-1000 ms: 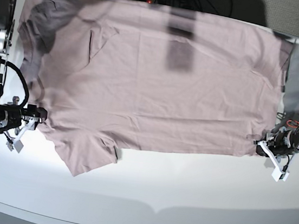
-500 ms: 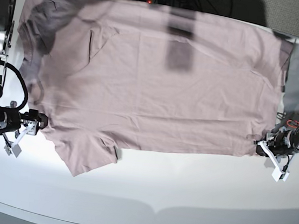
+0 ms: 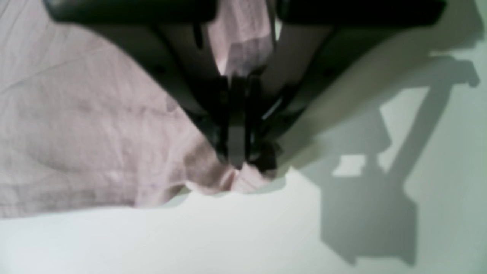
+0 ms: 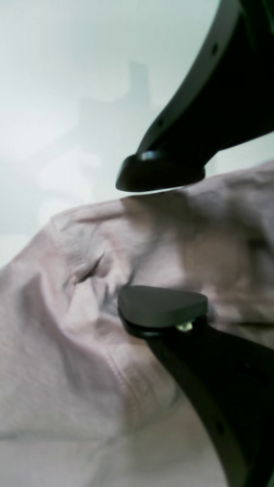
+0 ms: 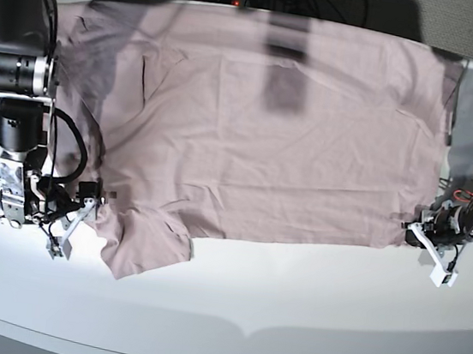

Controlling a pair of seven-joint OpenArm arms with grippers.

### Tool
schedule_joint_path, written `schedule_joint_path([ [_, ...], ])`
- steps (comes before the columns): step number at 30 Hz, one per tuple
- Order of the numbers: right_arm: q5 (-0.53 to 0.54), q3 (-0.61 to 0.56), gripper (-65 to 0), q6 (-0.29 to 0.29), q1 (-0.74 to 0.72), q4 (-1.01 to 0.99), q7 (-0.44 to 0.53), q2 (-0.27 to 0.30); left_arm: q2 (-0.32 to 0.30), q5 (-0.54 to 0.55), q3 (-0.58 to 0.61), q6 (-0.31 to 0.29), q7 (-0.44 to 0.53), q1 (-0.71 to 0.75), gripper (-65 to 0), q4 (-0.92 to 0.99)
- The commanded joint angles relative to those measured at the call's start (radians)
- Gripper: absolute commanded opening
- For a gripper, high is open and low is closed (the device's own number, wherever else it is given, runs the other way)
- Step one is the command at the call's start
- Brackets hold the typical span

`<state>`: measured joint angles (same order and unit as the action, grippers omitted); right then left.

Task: Fold the T-shirt properly
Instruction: 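Pinch the shirt's side edges with both grippers and lift the fabric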

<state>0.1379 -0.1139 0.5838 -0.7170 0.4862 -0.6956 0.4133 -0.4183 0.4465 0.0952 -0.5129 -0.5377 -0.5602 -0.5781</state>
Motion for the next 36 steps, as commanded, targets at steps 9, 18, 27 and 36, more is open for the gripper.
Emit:
schedule_joint_path([
  [9,0.155,0.002,-65.0,0.008,-0.03,0.011,-0.032,0.117,-0.014,-0.001,-0.003,-0.004,0.008,-0.023,-65.0,-0.013],
  [18,0.248,0.002,-65.0,0.027,-0.048,0.011,-0.026,0.16,-0.003,-0.062,-0.003,0.005,0.075,-0.04,-65.0,-0.013],
  [27,0.248,0.002,-65.0,0.038,-0.054,0.011,0.038,0.135,0.042,-0.107,-0.003,0.015,0.117,-0.101,-65.0,-0.013],
  [36,0.249,0.002,-65.0,0.085,-0.058,0.091,0.035,0.132,0.049,-0.132,-0.003,0.026,0.067,-0.166,-65.0,-0.013],
])
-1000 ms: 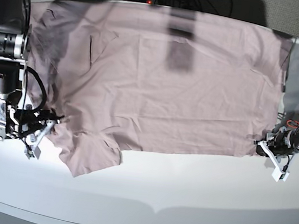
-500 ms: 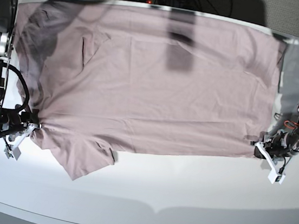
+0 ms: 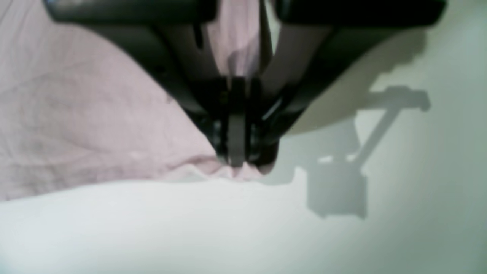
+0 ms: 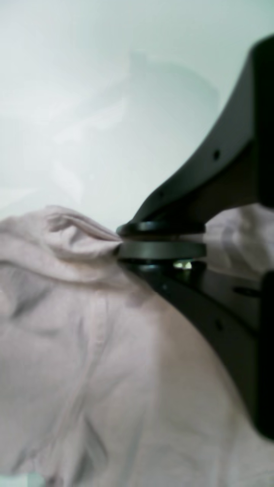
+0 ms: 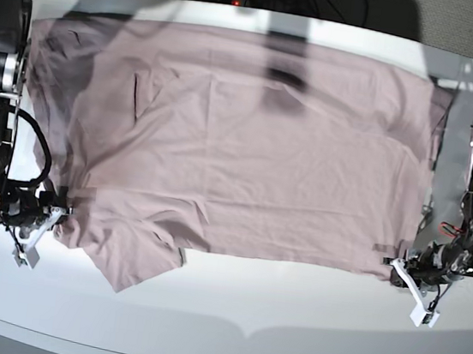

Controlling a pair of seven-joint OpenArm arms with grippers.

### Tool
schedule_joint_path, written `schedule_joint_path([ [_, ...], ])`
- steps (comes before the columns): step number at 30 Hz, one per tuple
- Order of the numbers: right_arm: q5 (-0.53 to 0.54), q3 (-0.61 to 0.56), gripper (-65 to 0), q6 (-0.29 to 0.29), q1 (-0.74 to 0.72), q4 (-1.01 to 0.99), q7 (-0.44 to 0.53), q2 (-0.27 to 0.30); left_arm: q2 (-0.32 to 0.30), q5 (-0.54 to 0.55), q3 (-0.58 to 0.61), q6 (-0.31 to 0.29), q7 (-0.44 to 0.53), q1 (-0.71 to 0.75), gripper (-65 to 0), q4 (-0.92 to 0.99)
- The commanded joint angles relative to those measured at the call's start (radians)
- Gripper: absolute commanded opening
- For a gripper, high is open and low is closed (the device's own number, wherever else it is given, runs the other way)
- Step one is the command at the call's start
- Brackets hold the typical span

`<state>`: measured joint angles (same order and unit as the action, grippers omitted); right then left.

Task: Fold the T-shirt properly
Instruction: 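Pinch the shirt's side edges with both grippers and lift the fabric, then fold the held edge over toward the collar with both grippers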

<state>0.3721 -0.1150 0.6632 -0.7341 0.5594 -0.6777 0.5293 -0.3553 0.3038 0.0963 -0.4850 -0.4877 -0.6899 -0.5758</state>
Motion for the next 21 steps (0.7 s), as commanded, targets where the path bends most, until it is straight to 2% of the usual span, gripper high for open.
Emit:
schedule_joint_path([
  [1,0.018,0.003,-65.0,0.011,-0.041,0.033,0.007,0.017,-0.017,0.011,-0.004,-0.002,0.006,-0.036,-65.0,-0.015],
  [6,0.025,0.003,-65.0,0.011,-0.039,0.115,-0.012,0.028,-0.039,0.051,-0.004,-0.002,-0.035,-0.028,-65.0,-0.018],
  [9,0.026,0.003,-65.0,0.035,-0.035,0.153,-0.027,0.045,-0.058,0.078,-0.004,-0.002,-0.069,-0.024,-65.0,-0.045],
  [16,0.034,0.004,-65.0,0.035,0.01,0.188,-0.043,0.09,-0.097,0.179,-0.004,-0.003,-0.147,-0.015,-65.0,-0.125],
  [21,0.058,0.004,-65.0,0.035,0.092,0.256,-0.029,0.114,-0.097,0.18,-0.004,-0.003,-0.151,0.085,-65.0,-0.246],
])
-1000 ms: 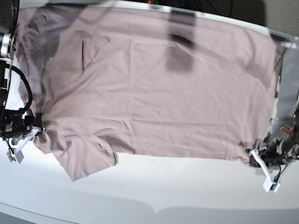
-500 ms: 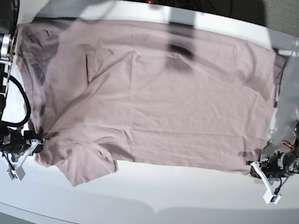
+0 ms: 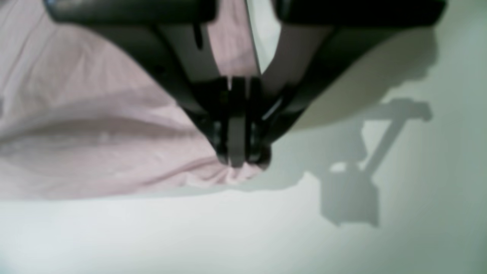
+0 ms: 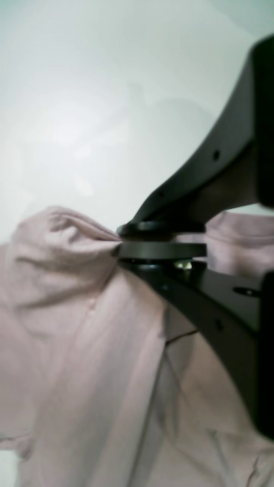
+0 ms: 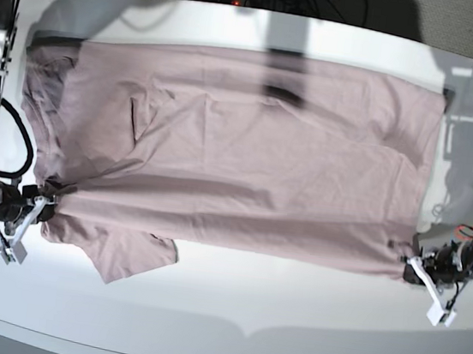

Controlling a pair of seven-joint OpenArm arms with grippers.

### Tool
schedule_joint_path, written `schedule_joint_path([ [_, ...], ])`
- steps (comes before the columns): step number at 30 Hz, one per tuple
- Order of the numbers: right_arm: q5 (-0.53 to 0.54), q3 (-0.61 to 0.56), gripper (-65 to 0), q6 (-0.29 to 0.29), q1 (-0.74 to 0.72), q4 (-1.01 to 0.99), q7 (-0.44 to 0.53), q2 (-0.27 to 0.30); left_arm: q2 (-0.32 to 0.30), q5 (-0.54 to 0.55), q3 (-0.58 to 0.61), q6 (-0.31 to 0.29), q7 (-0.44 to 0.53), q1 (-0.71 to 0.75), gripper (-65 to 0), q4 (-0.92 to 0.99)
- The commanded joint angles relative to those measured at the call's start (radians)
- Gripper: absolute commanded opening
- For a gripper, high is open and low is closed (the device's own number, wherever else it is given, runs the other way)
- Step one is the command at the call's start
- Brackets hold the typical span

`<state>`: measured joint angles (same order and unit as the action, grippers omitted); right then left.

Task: Fold the T-shirt properly
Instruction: 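Fold the held edge over toward the collar with both grippers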

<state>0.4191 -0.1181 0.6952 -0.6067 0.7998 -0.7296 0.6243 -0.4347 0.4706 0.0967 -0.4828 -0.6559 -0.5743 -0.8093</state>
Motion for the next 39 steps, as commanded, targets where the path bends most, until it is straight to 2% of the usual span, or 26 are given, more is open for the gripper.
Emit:
schedule_joint_path([
  [1,0.011,0.007,-65.0,0.003,-0.016,0.045,0.023,0.024,-0.018,0.013,-0.005,-0.005,0.017,-0.003,-65.0,-0.046],
  [5,0.012,0.008,-65.0,0.003,0.06,0.178,0.022,0.039,-0.018,0.013,-0.016,0.01,0.009,0.102,-65.0,-0.183],
  [9,0.012,0.039,-65.0,0.003,0.125,0.286,0.015,0.038,-0.017,0.014,-0.109,0.026,-0.027,0.191,-65.0,-0.332],
  [12,0.012,0.108,-65.0,0.003,0.172,0.337,0.014,0.038,-0.018,0.023,-0.203,0.026,-0.086,0.248,-65.0,-0.45],
  [16,0.012,0.232,-65.0,0.003,0.232,0.398,0.002,0.038,-0.018,0.104,-0.288,0.024,-0.146,0.322,-65.0,-0.581],
  [24,0.016,0.378,-65.0,0.003,0.369,0.546,-0.043,0.038,-0.018,0.14,-0.298,0.026,-0.193,0.442,-65.0,-0.736],
  [29,0.095,0.416,-65.0,0.003,0.449,0.661,-0.07,0.038,-0.017,0.14,-0.299,0.026,-0.207,0.481,-65.0,-0.787],
  [33,0.101,0.445,-65.0,0.003,0.489,0.756,-0.117,0.038,-0.018,0.141,-0.299,0.026,-0.26,0.48,-65.0,-0.829],
  [39,0.192,0.542,-65.0,0.003,0.553,0.866,-0.194,0.038,-0.018,0.171,-0.299,0.027,-0.345,0.484,-65.0,-0.927],
])
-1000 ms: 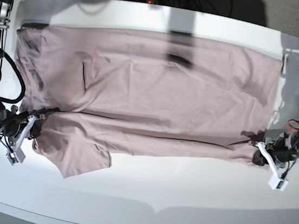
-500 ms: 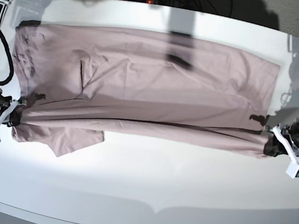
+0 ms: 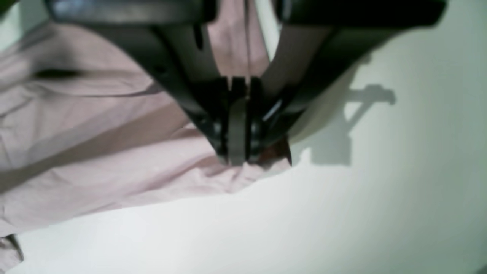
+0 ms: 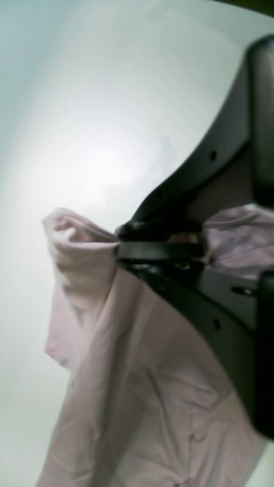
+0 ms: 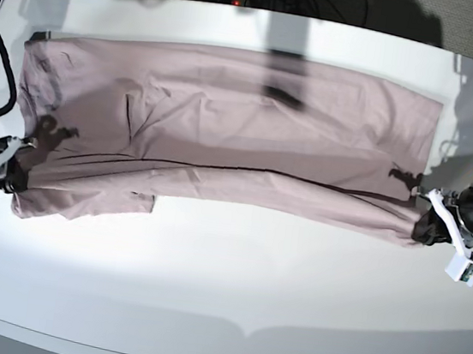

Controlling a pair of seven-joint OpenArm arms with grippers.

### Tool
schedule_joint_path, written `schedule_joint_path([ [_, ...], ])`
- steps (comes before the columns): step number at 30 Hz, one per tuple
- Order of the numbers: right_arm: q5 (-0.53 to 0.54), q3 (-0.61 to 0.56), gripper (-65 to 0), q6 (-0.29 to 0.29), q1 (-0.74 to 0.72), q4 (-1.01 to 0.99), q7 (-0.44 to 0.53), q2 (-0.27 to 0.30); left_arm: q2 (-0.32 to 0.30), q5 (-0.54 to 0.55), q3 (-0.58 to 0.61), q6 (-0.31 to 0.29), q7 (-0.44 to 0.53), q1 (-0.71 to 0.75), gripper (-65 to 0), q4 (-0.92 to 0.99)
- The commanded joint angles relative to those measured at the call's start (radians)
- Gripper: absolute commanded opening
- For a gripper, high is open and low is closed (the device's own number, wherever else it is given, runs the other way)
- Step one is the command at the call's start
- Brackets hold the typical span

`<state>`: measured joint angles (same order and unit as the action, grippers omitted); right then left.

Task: Fold the T-shirt properly
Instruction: 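Fold the held edge over toward the collar with both grippers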

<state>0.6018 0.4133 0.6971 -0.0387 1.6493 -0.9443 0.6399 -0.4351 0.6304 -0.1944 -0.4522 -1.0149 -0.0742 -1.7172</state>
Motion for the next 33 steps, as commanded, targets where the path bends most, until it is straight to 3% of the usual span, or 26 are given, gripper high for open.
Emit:
schedule_joint_path([
  [1,0.008,0.029,-65.0,0.001,-0.001,0.025,0.019,0.022,-0.017,0.01,-0.008,-0.004,0.01,-0.008,-65.0,-0.036],
  [10,0.013,0.121,-65.0,0.001,0.132,0.03,0.02,0.022,-0.017,-0.021,-0.014,0.02,0.021,0.135,-65.0,-0.139],
  [13,0.06,0.133,-65.0,0.001,0.142,0.033,0.01,0.023,-0.017,-0.027,-0.048,0.027,0.021,0.153,-65.0,-0.168],
  [22,0.27,0.15,-65.0,0.001,0.142,0.129,-0.185,0.022,-0.017,0.019,-0.144,0.037,-0.017,0.205,-65.0,-0.209],
  [33,0.266,0.151,-65.0,0.001,0.254,0.136,-0.232,0.019,-0.016,0.025,-0.145,0.034,-0.007,0.346,-65.0,-0.209],
])
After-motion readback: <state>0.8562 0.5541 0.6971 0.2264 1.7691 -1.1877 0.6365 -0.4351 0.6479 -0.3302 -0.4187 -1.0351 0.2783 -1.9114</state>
